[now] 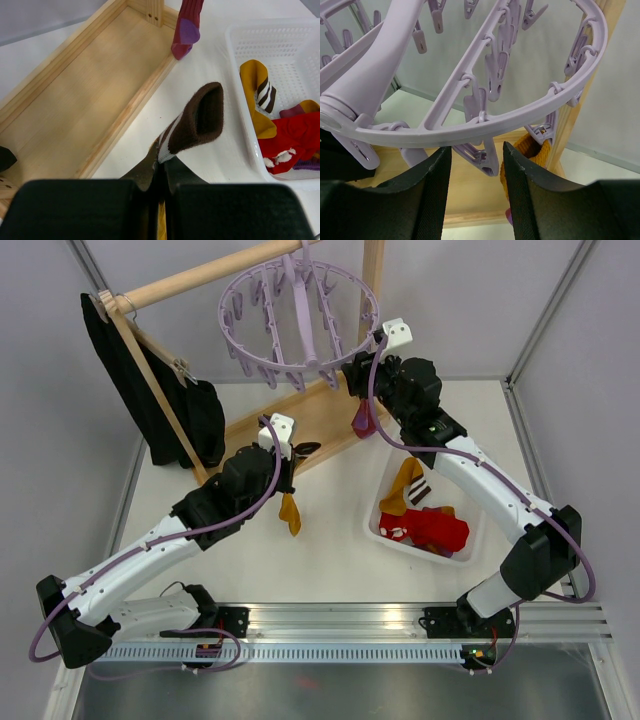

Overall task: Clip the socks to the hanger
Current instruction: Open the clamp at the hanger.

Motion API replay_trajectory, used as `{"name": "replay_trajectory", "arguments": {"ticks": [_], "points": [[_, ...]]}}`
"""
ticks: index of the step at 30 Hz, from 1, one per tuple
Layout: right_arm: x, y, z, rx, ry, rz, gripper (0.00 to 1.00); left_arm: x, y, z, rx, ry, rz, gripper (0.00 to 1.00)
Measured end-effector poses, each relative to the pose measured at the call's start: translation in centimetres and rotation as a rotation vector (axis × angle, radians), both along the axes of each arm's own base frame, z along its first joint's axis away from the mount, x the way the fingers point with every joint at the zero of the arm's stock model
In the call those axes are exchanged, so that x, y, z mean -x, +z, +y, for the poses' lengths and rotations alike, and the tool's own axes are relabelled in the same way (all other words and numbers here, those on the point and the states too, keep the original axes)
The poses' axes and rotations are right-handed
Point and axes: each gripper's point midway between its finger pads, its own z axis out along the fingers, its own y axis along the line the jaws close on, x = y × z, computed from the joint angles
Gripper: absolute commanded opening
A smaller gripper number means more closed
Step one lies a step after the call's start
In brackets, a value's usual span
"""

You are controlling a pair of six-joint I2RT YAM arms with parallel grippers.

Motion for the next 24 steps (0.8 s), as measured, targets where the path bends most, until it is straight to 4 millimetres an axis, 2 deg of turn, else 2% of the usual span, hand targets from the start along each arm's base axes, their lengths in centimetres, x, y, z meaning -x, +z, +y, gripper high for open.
{"name": "replay_trajectory", "arguments": {"ticks": [7, 15, 24], "points": [[0.0, -0.2, -0.2, -0.002, 0.002, 0.010, 0.54, 0.0, 0.0, 0.0, 0.000, 0.000, 0.000, 0.02], [-0.4, -0.1, -1.3, -0.006, -0.009, 0.047, 0.55, 0.0, 0.0, 0.0, 0.000, 0.000, 0.000, 0.02], [-0.2, -0.4, -1.0, -0.003, 0.009, 0.058, 0.58, 0.0, 0.0, 0.0, 0.000, -0.001, 0.000, 0.02]]}}
